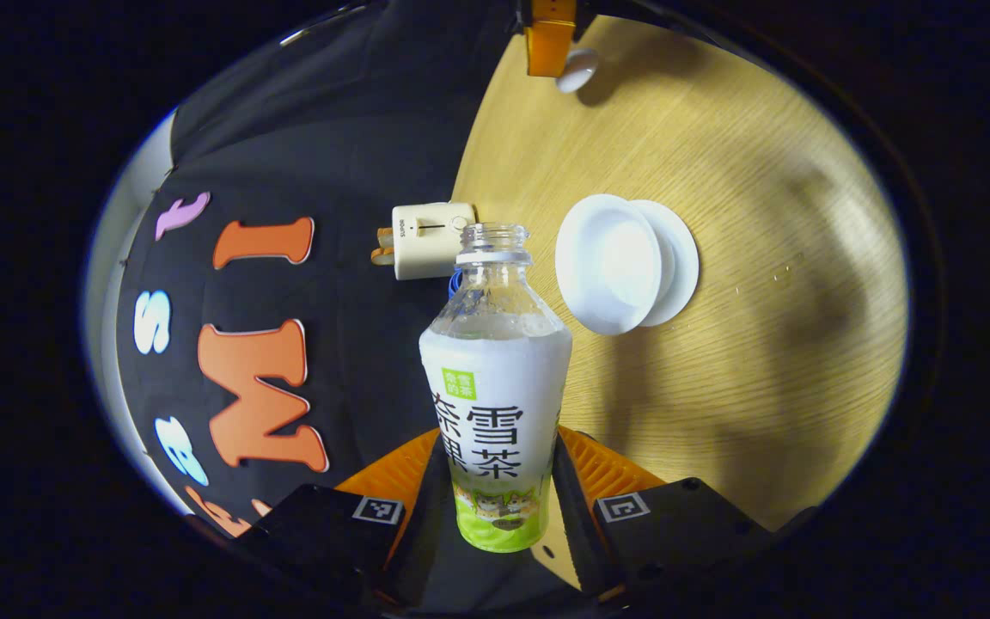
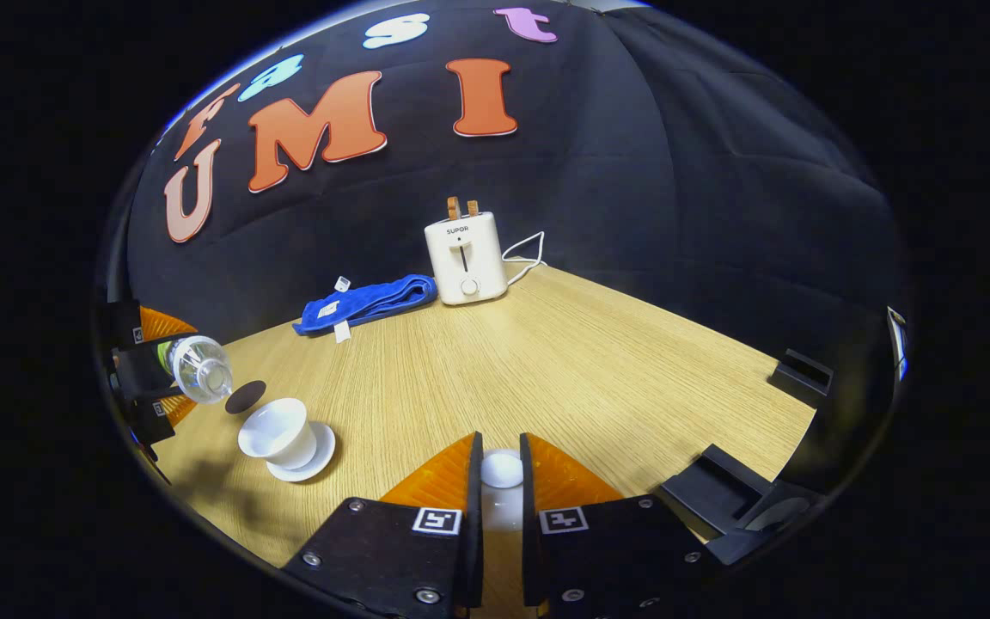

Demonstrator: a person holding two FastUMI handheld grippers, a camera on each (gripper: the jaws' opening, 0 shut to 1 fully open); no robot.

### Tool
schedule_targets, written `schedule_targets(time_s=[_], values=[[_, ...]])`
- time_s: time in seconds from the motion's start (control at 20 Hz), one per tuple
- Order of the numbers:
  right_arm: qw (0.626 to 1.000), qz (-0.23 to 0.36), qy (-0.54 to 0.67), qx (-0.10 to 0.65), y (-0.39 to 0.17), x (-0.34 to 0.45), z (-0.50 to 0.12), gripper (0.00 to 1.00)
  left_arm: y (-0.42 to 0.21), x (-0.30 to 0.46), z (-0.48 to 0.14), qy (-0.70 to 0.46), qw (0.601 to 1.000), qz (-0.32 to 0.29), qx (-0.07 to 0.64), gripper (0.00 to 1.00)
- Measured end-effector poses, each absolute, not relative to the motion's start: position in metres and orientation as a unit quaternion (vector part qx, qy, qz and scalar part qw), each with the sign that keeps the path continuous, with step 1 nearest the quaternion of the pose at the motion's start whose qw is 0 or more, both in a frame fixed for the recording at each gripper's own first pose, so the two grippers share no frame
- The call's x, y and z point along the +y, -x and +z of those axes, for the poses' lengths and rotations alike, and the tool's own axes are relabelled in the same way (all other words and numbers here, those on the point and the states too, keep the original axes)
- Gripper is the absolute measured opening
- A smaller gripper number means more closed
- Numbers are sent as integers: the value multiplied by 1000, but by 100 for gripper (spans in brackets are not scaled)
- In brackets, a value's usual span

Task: Open the teacup lid with one hand, grasp the water bottle and pour water into the teacup with the other hand; after pouring, place the water bottle on the coaster and then close the teacup lid.

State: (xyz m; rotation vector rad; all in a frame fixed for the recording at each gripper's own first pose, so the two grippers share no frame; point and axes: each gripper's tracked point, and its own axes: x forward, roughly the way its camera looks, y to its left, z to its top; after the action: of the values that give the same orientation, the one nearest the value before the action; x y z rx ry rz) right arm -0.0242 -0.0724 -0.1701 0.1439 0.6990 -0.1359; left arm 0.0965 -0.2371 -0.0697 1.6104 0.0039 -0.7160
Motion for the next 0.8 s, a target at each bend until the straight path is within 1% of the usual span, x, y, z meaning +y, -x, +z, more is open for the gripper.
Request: schedule_targets(time_s=[0.05, 0.1, 0.15, 0.25, 0.3, 0.35, 0.4, 0.65, 0.8], values=[[935, -65, -70, 341, 24, -71, -169, 19, -95, -235, -70, -680, 662, -315, 12, 68], [936, -63, -69, 340, 24, -69, -168, 19, -96, -232, -68, -653, 688, -314, 22, 63], [936, -62, -68, 339, 24, -67, -166, 19, -97, -230, -66, -626, 713, -313, 31, 67], [937, -58, -66, 337, 24, -63, -164, 19, -96, -227, -65, -575, 754, -313, 51, 63], [938, -57, -64, 336, 23, -62, -162, 19, -96, -224, -64, -551, 772, -310, 56, 67], [938, -55, -62, 335, 23, -60, -161, 19, -96, -220, -64, -528, 788, -310, 65, 67], [939, -54, -60, 335, 23, -58, -160, 18, -95, -215, -67, -510, 798, -311, 77, 63], [940, -45, -47, 334, 21, -48, -155, 18, -95, -195, -57, -399, 863, -293, 99, 63], [942, -38, -42, 330, 18, -41, -151, 19, -109, -183, -56, -306, 899, -294, 112, 63]])
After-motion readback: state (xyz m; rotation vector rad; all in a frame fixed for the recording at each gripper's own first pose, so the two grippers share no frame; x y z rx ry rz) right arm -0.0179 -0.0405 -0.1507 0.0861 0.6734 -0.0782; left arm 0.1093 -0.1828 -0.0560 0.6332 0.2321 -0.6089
